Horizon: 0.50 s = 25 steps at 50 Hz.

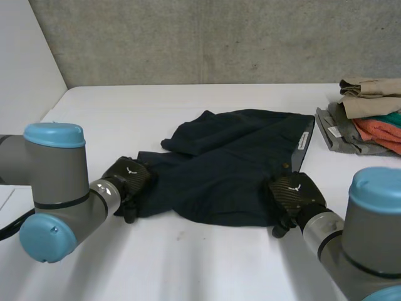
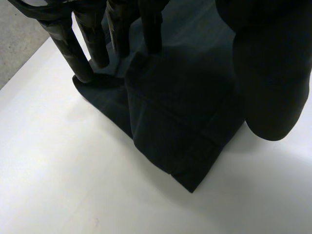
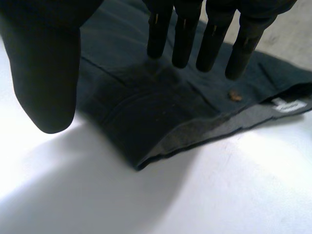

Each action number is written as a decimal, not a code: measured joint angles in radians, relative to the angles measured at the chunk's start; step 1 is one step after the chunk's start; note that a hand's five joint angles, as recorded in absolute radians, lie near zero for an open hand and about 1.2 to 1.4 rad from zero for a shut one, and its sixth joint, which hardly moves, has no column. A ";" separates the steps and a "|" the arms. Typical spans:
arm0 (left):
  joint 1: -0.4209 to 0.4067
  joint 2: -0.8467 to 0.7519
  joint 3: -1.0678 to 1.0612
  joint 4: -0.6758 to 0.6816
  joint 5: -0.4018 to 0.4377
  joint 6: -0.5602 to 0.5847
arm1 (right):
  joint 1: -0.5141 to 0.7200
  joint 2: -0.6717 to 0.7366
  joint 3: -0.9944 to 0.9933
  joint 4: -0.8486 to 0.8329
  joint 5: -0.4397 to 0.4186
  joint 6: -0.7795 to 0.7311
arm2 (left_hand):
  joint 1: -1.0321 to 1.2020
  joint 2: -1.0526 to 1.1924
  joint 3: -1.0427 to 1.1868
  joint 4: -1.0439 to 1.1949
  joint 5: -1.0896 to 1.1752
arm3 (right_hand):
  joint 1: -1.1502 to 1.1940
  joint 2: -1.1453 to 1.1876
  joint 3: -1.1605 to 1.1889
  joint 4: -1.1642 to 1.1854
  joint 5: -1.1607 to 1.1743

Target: Fold the laundry.

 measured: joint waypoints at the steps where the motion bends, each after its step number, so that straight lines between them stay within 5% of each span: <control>1: 0.001 -0.012 0.009 0.002 -0.002 0.008 | 0.007 0.012 0.010 -0.045 0.011 -0.002 | 0.021 0.018 0.018 0.017 0.018 | 0.037 0.040 0.036 0.038 0.032; 5: 0.002 -0.042 0.029 0.008 -0.006 0.028 | 0.018 0.048 0.021 -0.133 0.036 -0.011 | 0.227 0.219 0.218 0.216 0.215 | 0.196 0.204 0.198 0.195 0.190; 7: 0.001 -0.054 0.039 0.012 -0.008 0.038 | 0.019 0.069 0.023 -0.175 0.051 -0.023 | 0.469 0.502 0.481 0.476 0.473 | 0.560 0.584 0.567 0.562 0.546; 10: 0.000 -0.057 0.047 0.018 -0.012 0.046 | 0.016 0.073 0.026 -0.213 0.061 -0.041 | 0.831 0.876 0.865 0.863 0.851 | 0.649 0.719 0.717 0.723 0.697; 16: -0.002 0.013 0.042 0.023 -0.044 0.043 | 0.006 0.000 0.026 -0.256 0.065 -0.089 | 0.860 0.917 0.912 0.915 0.896 | 0.649 0.719 0.719 0.732 0.704; 25: -0.002 0.396 0.016 -0.045 -0.084 -0.047 | -0.026 -0.224 -0.124 -0.081 0.022 -0.160 | 0.860 0.917 0.912 0.915 0.896 | 0.649 0.719 0.725 0.733 0.704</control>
